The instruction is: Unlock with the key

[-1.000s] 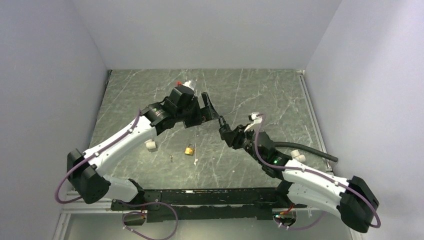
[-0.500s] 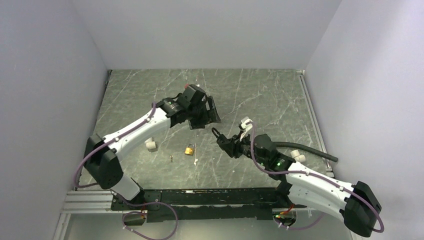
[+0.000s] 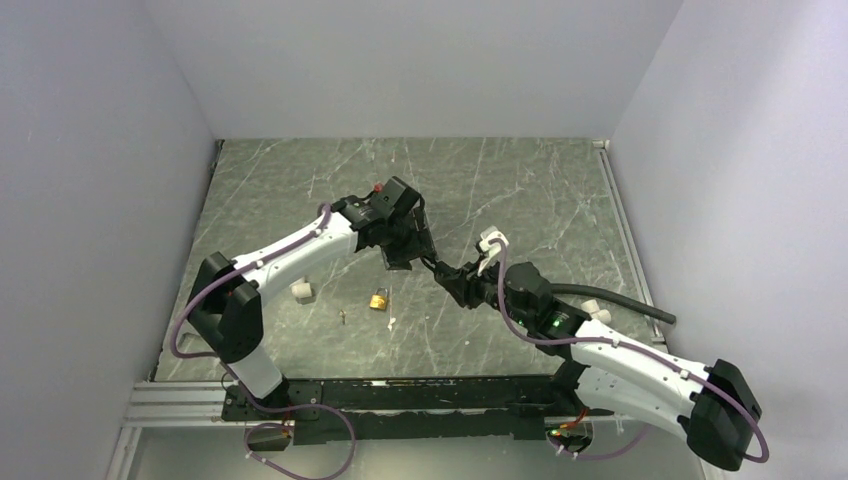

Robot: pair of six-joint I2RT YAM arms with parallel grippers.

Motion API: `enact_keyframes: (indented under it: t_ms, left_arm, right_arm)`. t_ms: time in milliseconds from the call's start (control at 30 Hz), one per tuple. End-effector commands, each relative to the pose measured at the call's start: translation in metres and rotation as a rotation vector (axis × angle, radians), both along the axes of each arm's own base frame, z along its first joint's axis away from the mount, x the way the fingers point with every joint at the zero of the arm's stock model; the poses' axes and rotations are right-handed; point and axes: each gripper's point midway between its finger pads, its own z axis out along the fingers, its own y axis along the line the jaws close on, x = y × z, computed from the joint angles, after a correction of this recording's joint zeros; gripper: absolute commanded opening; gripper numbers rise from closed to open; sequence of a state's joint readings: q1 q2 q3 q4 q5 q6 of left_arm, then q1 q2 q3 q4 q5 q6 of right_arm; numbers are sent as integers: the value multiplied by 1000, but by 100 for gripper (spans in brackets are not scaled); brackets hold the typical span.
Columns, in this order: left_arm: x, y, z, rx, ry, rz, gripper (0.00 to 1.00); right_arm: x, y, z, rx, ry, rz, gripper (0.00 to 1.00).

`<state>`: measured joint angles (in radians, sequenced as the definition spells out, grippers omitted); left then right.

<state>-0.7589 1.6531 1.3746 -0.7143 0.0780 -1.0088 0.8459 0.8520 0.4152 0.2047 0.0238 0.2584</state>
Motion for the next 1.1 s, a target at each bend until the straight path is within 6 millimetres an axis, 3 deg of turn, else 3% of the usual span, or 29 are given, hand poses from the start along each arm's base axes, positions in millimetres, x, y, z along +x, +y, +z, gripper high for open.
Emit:
enact_keyframes:
  t_ms: [0,133,333,467,567,700,800,900,1067]
  left_arm:
    - [-9,7,12,3,-27,21,67]
    - [-13,15,16,7,-59,37,68]
    - [-16,9,12,3,-68,16,65]
    - [-15,17,14,34,-111,16,69]
    - [-6,33,36,60,-229,13,82]
    - [-7,42,84,-13,-451,-102,99]
    - [-16,33,89,-145,-578,-286,98]
    - [-26,28,96,-294,-596,-398,94]
    - [-59,12,137,-554,-700,-568,90]
  right_arm:
    - [40,-13,77,147,-137,-221,0]
    - [51,-17,85,217,-90,-298,0]
    - [62,-18,87,257,-77,-360,0]
    - [60,-15,95,268,-108,-307,0]
    - [45,-9,105,299,-139,-153,0]
    - [29,-12,121,327,-113,3,0]
    - [18,-15,141,347,-97,86,0]
    - [3,-15,164,381,-86,182,0]
    - [-20,-10,187,465,-38,349,0]
